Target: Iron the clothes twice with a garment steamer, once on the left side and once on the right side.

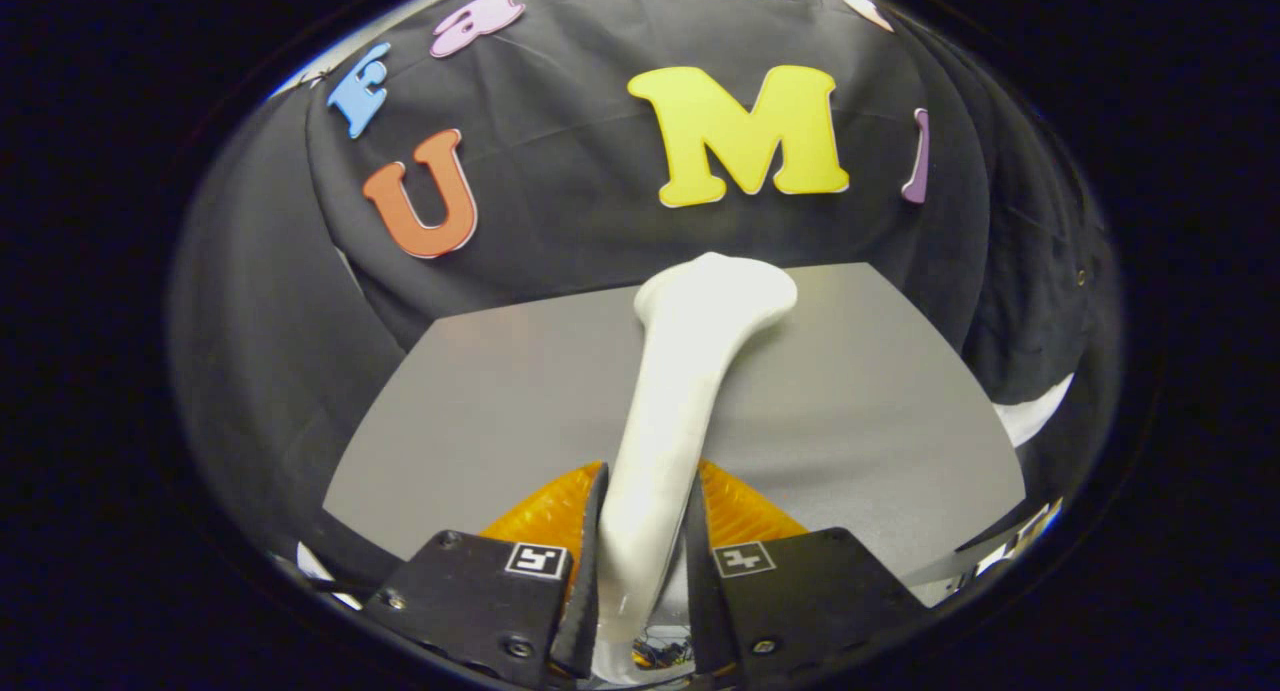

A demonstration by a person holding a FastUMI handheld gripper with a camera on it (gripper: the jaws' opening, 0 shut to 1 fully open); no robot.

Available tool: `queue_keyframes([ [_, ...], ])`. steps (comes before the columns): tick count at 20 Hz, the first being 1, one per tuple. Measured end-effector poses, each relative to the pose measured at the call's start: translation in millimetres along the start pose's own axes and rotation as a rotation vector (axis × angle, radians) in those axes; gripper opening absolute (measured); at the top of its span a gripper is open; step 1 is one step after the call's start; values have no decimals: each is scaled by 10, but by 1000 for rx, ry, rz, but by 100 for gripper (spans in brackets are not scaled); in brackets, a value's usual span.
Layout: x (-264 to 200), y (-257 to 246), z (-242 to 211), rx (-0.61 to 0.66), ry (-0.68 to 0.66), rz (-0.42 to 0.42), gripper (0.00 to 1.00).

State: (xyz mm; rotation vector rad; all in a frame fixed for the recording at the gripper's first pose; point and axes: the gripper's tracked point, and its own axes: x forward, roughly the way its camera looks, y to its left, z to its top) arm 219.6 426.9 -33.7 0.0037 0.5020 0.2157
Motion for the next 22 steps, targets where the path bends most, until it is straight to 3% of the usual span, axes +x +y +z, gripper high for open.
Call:
queue_keyframes([
  [4, -108, 10, -38, -80, -23, 51, 33],
  [12, -765, -195, 56, -184, -165, 165, 31],
  [18, -1461, -746, 172, -144, -289, 97, 31],
  [22, -1976, -1233, 152, -190, -373, -17, 31],
])
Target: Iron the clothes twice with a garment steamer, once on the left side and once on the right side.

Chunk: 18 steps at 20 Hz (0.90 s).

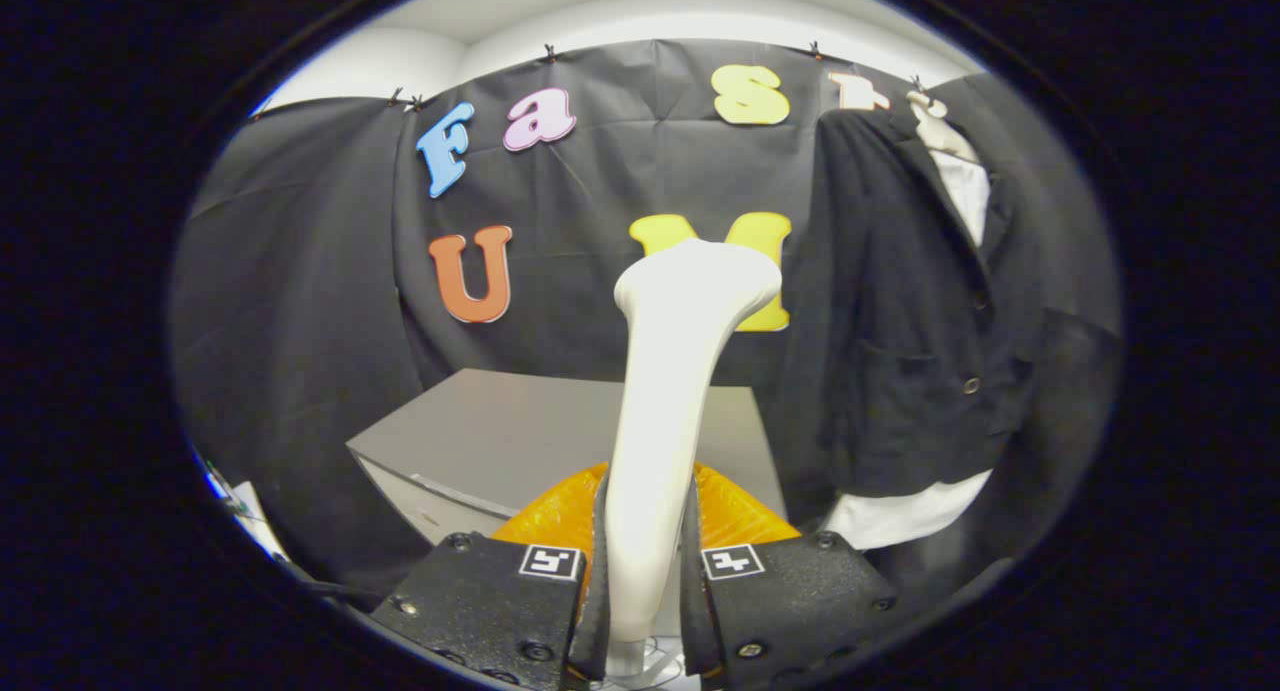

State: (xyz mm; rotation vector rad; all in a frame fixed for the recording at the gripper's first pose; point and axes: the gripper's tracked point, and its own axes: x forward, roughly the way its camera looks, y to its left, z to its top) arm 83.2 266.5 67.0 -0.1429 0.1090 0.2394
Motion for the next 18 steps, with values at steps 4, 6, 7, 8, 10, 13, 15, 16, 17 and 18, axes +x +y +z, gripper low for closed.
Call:
queue_keyframes([
  [4, -460, -461, 236, -18, -74, -50, 31],
  [6, -610, -687, 397, -25, -120, -78, 31],
  [7, -661, -809, 462, -32, -138, -91, 31],
  [8, -683, -929, 555, -35, -161, -98, 31],
  [10, -706, -1147, 731, -34, -198, -95, 31],
  [13, -637, -1485, 972, -29, -234, -62, 31],
  [15, -559, -1726, 1147, -51, -255, -32, 31],
  [16, -519, -1858, 1246, -65, -269, -23, 31],
  [17, -474, -1987, 1365, -77, -283, -14, 31],
  [18, -426, -2095, 1466, -83, -297, -2, 31],
])
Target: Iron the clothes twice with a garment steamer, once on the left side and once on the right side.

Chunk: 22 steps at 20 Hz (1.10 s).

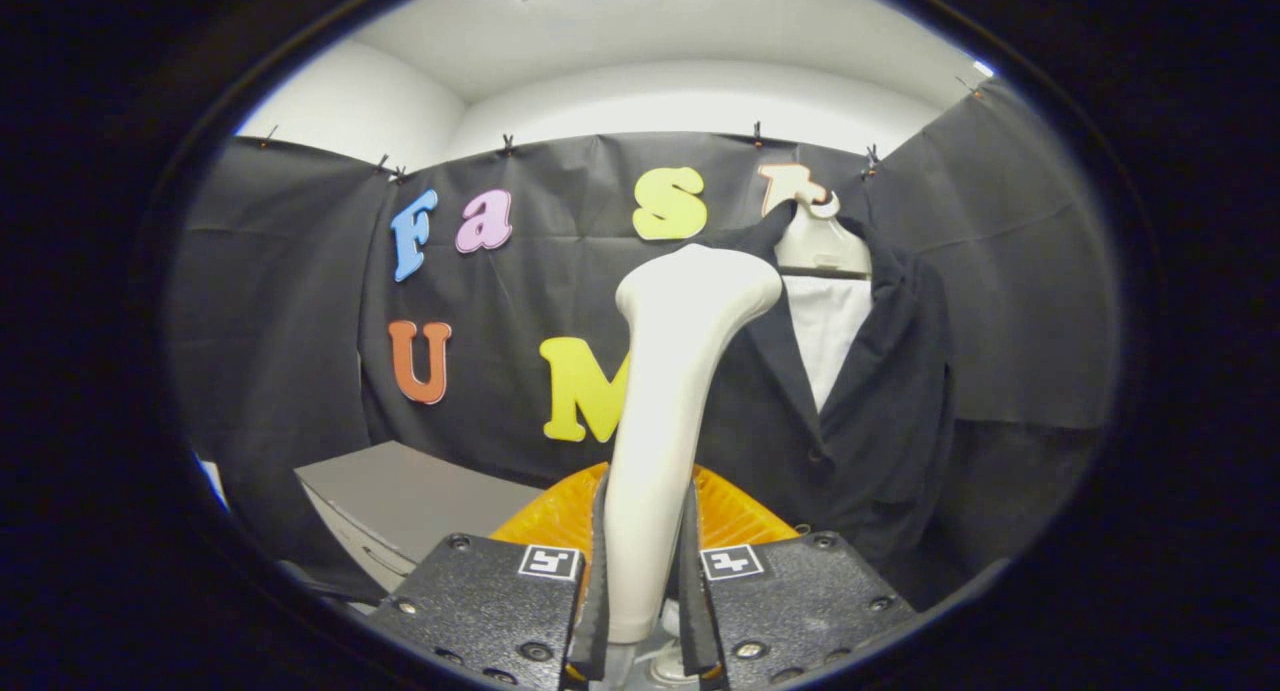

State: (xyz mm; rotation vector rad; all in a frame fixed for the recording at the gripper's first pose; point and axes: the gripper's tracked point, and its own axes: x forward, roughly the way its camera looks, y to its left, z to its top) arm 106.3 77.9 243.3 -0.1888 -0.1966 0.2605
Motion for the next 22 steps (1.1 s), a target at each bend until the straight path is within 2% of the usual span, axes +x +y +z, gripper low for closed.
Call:
queue_keyframes([
  [5, 418, -425, 350, -31, -66, 83, 31],
  [10, 851, -542, 624, -57, -109, 148, 31],
  [14, 1070, -560, 821, -32, -137, 143, 31],
  [16, 1154, -600, 848, -21, -138, 107, 31],
  [22, 1052, -689, 570, 17, -102, 57, 31],
])
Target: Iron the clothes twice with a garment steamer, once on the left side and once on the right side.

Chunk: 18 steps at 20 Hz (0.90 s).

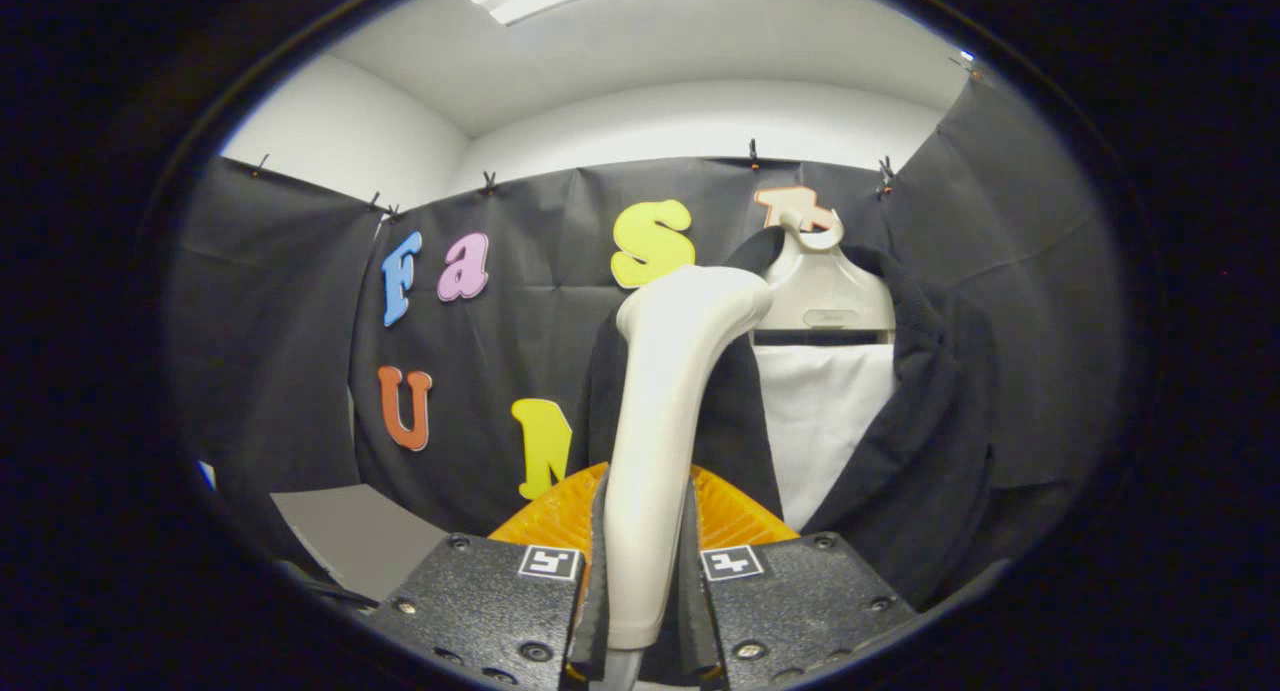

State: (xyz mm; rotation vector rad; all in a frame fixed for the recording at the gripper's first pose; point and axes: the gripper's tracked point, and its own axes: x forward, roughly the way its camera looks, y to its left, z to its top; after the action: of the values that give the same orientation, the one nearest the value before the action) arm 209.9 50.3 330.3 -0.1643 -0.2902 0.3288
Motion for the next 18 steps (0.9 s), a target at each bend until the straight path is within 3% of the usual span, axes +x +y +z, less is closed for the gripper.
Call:
queue_keyframes([
  [7, -188, -89, -469, 53, 83, -46, 31],
  [18, -387, 25, -1154, 142, 187, -11, 31],
])
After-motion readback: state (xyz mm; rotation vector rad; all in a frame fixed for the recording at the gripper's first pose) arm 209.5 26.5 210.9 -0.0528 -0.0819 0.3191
